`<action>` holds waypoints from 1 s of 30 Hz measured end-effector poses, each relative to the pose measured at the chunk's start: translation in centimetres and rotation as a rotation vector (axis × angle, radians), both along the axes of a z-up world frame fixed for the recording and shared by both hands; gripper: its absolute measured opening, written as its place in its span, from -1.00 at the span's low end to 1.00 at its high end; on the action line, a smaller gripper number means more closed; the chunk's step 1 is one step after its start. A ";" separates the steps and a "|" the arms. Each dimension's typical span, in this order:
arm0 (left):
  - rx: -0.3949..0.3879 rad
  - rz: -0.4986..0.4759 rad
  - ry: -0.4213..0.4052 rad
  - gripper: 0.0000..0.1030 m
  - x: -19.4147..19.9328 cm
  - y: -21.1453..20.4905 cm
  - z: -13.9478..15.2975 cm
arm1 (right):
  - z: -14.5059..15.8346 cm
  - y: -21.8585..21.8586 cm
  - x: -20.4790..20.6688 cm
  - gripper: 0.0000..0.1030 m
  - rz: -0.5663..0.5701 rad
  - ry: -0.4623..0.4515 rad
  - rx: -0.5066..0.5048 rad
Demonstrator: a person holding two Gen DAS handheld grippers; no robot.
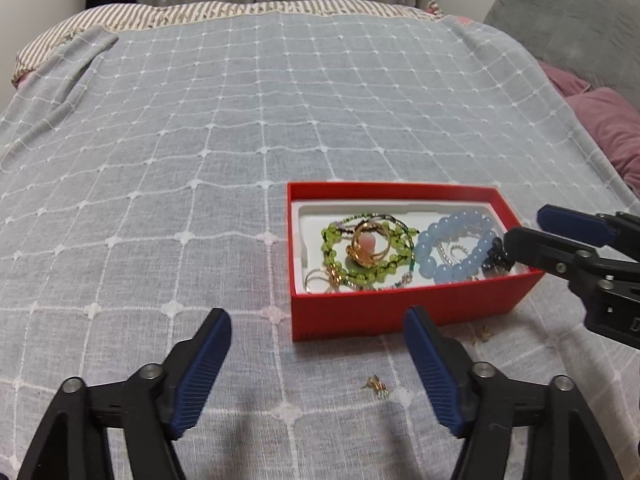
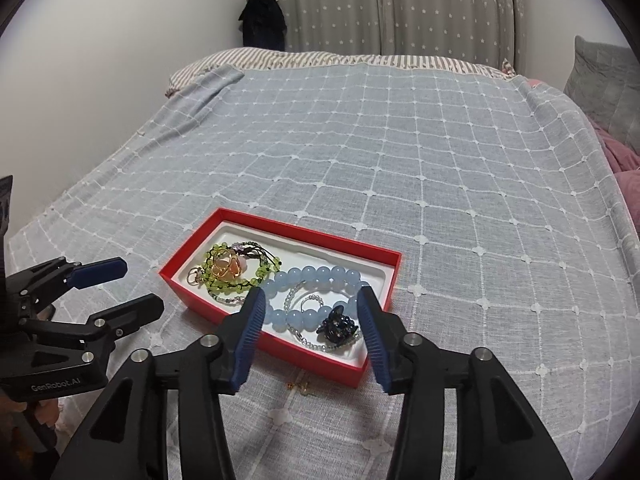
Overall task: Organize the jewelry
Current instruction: 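Move both tools back toward the small gold earrings on the cloth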
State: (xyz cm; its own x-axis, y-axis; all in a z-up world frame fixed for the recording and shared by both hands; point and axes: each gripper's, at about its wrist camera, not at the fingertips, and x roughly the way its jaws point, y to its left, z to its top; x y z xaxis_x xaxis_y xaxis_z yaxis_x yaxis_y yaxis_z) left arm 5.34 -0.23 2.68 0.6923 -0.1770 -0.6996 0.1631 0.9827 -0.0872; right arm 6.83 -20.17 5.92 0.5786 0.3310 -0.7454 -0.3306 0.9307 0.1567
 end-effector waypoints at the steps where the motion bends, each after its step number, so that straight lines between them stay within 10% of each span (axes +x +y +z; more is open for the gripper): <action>1: -0.002 0.001 0.006 0.59 -0.1 0.1 -0.1 | 0.1 -0.1 -0.3 0.10 0.000 0.000 -0.001; 30: 0.096 -0.046 0.141 0.82 -5.1 0.8 -4.7 | -3.9 -0.1 -7.9 0.32 0.072 0.138 -0.089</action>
